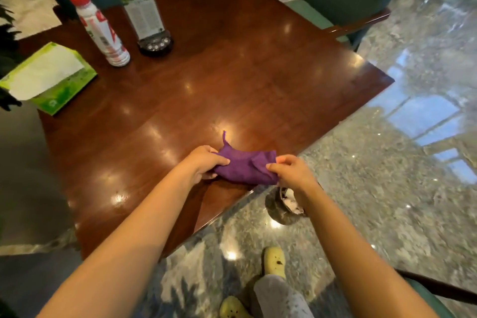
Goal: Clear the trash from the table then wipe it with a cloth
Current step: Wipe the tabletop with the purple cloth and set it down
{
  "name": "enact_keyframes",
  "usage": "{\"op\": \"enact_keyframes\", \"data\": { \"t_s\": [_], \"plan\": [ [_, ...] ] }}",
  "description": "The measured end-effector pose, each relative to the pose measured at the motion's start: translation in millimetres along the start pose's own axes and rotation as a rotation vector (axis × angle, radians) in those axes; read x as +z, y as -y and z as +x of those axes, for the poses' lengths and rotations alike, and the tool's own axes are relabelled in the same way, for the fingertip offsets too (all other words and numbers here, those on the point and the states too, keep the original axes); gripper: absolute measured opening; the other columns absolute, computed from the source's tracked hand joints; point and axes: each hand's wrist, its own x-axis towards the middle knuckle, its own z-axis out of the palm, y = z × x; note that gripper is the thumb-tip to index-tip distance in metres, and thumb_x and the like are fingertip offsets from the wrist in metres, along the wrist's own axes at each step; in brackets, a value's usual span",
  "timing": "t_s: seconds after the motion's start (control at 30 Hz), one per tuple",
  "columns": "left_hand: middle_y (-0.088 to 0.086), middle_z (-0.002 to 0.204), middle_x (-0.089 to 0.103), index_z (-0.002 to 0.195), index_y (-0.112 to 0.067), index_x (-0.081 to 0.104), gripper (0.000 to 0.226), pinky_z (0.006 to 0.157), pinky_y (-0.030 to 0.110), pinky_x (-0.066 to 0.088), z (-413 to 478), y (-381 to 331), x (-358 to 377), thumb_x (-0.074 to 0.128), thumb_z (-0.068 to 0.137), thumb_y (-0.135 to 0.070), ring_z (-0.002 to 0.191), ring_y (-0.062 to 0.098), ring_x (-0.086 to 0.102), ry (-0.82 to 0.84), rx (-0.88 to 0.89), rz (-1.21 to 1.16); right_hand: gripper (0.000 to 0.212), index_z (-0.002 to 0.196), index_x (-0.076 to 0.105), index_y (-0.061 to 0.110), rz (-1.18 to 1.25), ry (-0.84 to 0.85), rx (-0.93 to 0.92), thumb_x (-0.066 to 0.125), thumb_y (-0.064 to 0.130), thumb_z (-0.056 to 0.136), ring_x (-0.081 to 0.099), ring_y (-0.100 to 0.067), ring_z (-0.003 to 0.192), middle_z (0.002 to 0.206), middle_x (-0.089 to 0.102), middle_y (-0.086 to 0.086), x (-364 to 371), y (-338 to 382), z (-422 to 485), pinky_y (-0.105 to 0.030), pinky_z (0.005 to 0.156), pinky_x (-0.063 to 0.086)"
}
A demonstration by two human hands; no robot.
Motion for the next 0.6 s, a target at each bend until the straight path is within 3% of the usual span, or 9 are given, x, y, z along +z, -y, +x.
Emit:
{"op": "enact_keyframes", "data": {
  "t_s": [0.07,0.17,0.3,0.4,0.5,0.53,0.6],
  "plan": [
    [0.004,0.067,0.052,0.067,-0.018,0.044,0.029,0.037,0.016,0.043,-2,-17,6,0.063,0.080,-0.001,0.058,0.013,0.051,0.041,-0.001,-0.085,0.015,0.083,0.057,0.015,-0.025,0.008,-0.047,0.070,0.009,0.078,0.053,-0.010,0.061,0.073,0.056,-0.001,-18,22,7,-0.020,0.048,0.045],
    [0.001,0.070,0.058,0.069,-0.018,0.046,0.026,0.053,0.024,0.048,1,-46,21,0.060,0.083,-0.002,0.064,0.011,0.056,0.089,0.002,-0.184,0.019,0.092,0.058,0.009,-0.079,0.021,-0.115,0.070,0.004,0.078,0.050,-0.014,0.059,0.071,0.055,-0.006,-49,57,23,-0.030,0.061,0.044],
    [0.001,0.074,0.055,0.072,-0.019,0.042,0.028,0.061,0.032,0.049,14,-93,58,0.063,0.082,-0.005,0.065,0.014,0.055,0.004,0.097,-0.277,0.016,0.091,0.060,0.008,-0.134,0.011,-0.183,0.068,0.002,0.079,0.049,-0.013,0.055,0.066,0.056,-0.003,-99,97,59,-0.015,0.046,0.043],
    [0.003,0.088,0.056,0.099,-0.016,0.047,0.030,0.060,0.035,0.051,26,-135,100,0.068,0.079,-0.007,0.072,0.020,0.059,-0.105,0.206,-0.284,0.013,0.087,0.061,0.009,-0.154,-0.035,-0.191,0.069,0.003,0.079,0.049,-0.013,0.054,0.064,0.057,-0.002,-142,119,93,-0.014,0.043,0.043],
    [0.010,0.115,0.057,0.127,-0.010,0.042,0.060,0.084,0.039,0.054,47,-174,146,0.072,0.075,-0.006,0.101,0.028,0.061,-0.114,0.236,-0.264,0.012,0.087,0.063,0.009,-0.180,-0.097,-0.174,0.069,0.003,0.079,0.050,-0.012,0.056,0.064,0.057,-0.001,-189,136,130,-0.013,0.044,0.043],
    [0.012,0.118,0.056,0.129,-0.008,0.042,0.061,0.084,0.037,0.055,54,-186,161,0.071,0.075,-0.004,0.103,0.027,0.061,-0.092,0.225,-0.277,0.012,0.087,0.063,0.009,-0.181,-0.115,-0.171,0.069,0.002,0.078,0.050,-0.011,0.056,0.064,0.057,-0.001,-205,141,142,-0.011,0.044,0.044],
    [0.014,0.114,0.060,0.125,-0.003,0.048,0.049,0.060,0.025,0.058,68,-209,191,0.066,0.080,0.000,0.087,0.023,0.063,0.018,0.183,-0.303,0.012,0.086,0.064,0.009,-0.204,-0.147,-0.155,0.069,0.001,0.078,0.051,-0.011,0.058,0.066,0.058,0.000,-235,152,168,-0.014,0.050,0.046]
  ]
}}
